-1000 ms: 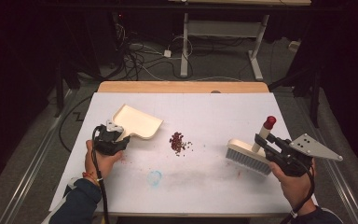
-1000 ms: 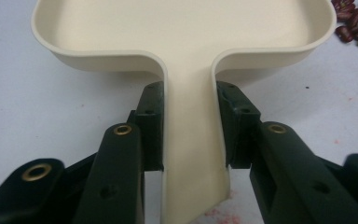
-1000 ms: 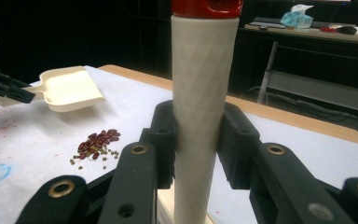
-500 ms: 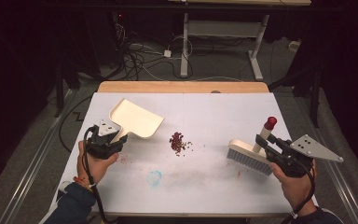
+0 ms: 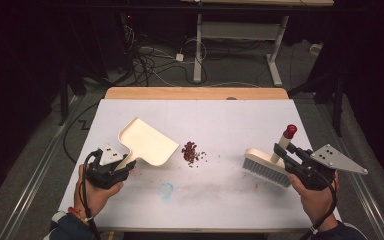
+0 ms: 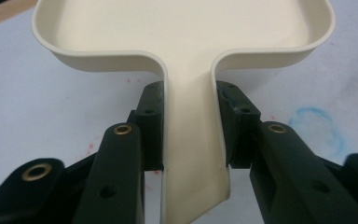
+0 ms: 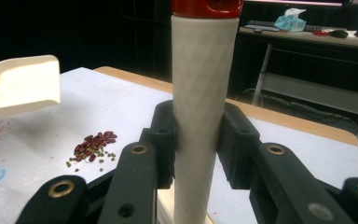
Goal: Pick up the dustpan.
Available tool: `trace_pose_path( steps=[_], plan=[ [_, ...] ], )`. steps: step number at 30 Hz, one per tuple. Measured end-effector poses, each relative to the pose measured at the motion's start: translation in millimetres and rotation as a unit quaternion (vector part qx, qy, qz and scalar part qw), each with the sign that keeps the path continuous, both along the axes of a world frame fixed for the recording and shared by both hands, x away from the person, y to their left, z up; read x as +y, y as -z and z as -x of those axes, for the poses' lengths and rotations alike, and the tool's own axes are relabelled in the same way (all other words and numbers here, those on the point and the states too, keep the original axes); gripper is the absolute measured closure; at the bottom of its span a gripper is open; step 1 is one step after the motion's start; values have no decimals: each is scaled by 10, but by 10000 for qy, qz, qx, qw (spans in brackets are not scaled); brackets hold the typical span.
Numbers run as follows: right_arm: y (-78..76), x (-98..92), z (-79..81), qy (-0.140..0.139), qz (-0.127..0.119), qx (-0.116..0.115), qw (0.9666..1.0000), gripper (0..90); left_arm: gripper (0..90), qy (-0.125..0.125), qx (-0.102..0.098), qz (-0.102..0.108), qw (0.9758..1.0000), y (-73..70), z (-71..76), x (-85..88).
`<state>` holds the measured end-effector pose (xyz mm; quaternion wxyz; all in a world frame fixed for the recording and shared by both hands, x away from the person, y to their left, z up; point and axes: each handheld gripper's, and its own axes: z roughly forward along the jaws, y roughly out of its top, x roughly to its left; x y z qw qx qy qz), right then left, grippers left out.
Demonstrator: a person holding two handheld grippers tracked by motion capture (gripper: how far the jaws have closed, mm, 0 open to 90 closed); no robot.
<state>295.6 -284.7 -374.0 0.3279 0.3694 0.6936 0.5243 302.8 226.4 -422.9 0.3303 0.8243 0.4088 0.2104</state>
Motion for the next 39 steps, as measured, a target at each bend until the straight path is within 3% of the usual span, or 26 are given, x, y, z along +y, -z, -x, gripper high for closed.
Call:
trace_pose_path(
  steps=[5, 13, 21, 29, 39],
  plan=[
    [-2, 7, -19, -9, -3, 18, 10000, 701, 642, 107, 137, -48, 9998, 87, 88, 24],
    [3, 42, -121, -72, 7, 39, 10000, 701, 642, 203, 418, 45, 9989, 193, 202, 46],
    [7, 66, -148, -134, 6, 12, 9999, 701, 642, 458, 673, -136, 9966, 285, 279, -67],
    [17, 124, -202, -210, -7, 28, 9998, 701, 641, 632, 798, -276, 9944, 360, 306, -152],
    [35, 178, -245, -326, 17, 39, 9995, 701, 641, 700, 822, -346, 9936, 405, 318, -214]
  ],
)
